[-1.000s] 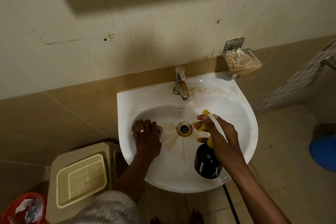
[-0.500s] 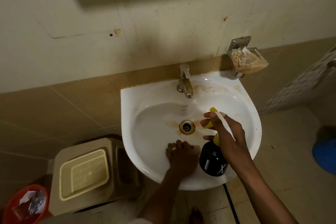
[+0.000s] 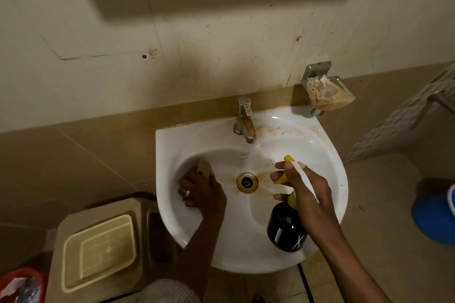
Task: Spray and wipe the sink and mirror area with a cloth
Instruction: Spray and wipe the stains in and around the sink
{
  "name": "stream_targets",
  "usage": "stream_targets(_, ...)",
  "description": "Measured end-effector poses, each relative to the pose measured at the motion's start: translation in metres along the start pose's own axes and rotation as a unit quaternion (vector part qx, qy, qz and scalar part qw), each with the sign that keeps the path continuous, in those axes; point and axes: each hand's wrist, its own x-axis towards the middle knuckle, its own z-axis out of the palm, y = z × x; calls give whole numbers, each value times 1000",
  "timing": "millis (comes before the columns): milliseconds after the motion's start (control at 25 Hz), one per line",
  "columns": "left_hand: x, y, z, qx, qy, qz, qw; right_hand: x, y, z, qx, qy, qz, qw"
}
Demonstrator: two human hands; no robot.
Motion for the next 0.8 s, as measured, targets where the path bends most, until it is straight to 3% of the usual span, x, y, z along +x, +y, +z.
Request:
stream_targets(200,2,14,52,99,-111,44,988,-2,10,-9,-1,-2,9,1000)
stream_targets(360,-6,7,72,181,-199,166,949,3,12,-18,-6,-1,4,1000)
stream_targets(480,-24,3,74,174,-256,208,928,8,7,-17,-2,0,2,1000)
stream_targets(600,-42,0,61,131,-326,188,917,12,3,-12,-9,2,6,1000)
stream_targets(680,-56,-4,45,155,-382,203,888,15,-1,-7,-13,3,5,1000)
stream_targets(800,-75,-10,23,193,-408,268,851,16,-9,1,-11,-3,-1,1000)
